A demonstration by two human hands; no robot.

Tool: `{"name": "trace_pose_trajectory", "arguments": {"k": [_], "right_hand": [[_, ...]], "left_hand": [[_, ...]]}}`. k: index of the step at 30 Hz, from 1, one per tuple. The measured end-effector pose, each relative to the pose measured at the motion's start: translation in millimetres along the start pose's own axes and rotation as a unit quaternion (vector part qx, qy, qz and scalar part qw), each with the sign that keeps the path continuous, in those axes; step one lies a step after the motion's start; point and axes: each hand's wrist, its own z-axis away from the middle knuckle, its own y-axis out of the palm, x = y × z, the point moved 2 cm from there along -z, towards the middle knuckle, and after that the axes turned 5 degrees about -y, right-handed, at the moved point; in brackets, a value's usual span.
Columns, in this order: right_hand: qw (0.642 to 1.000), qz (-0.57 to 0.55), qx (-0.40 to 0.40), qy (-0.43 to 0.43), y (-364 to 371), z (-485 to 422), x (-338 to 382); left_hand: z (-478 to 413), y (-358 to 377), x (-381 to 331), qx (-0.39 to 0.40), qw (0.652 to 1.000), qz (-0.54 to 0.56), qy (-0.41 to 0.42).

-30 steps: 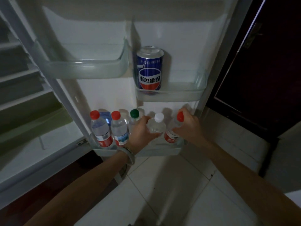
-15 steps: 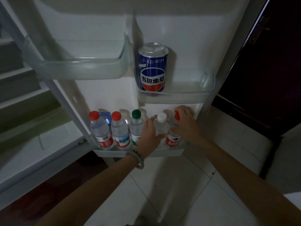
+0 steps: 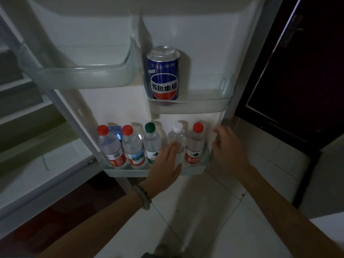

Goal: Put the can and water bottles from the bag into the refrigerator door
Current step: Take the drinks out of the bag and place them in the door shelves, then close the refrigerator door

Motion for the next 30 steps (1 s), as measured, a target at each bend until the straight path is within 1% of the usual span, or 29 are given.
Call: {"name": "trace_pose_trajectory", "arguments": {"k": [3,5,7,9,12,18,21,25,30], "right_hand": [[0.999,0.035,-0.002,0.027,-12.2,13.6,-18.2],[0.998,0.044,0.011,0.038,-14.7,19.9,-27.0],[0.998,0.053,0.032,0.031,-14.4,25.5,-33.4],[0.995,0.072,0.056,0.027,-14.9,31.3,-38.6],[0.994,0.079,0.072,0.034,-19.3,38.7,-42.9],[0.991,0.073,0.102,0.044,-24.2,44.0,-45.7],[0.990,0.062,0.116,0.049,-23.8,48.8,-43.9],[0.993,0.038,0.102,0.050,-25.2,61.3,-35.2],[0.996,0.047,0.065,0.039,-30.5,84.9,-26.0]], "left_hand": [[9.7,16.1,-7.6,0.062,0.994,-0.037,0.082],[13.1,30.1,-12.3,0.097,0.988,-0.067,0.102],[14.5,41.8,-16.3,0.116,0.983,-0.098,0.100],[17.8,51.5,-17.3,0.138,0.981,-0.109,0.080],[24.3,60.8,-15.0,0.159,0.976,-0.133,0.063],[34.1,64.4,-16.4,0.160,0.969,-0.179,0.057],[43.2,65.7,-17.3,0.156,0.969,-0.186,0.051],[58.4,60.2,-18.8,0.155,0.971,-0.177,0.046],[88.3,47.8,-22.9,0.172,0.969,-0.175,0.037]]}}
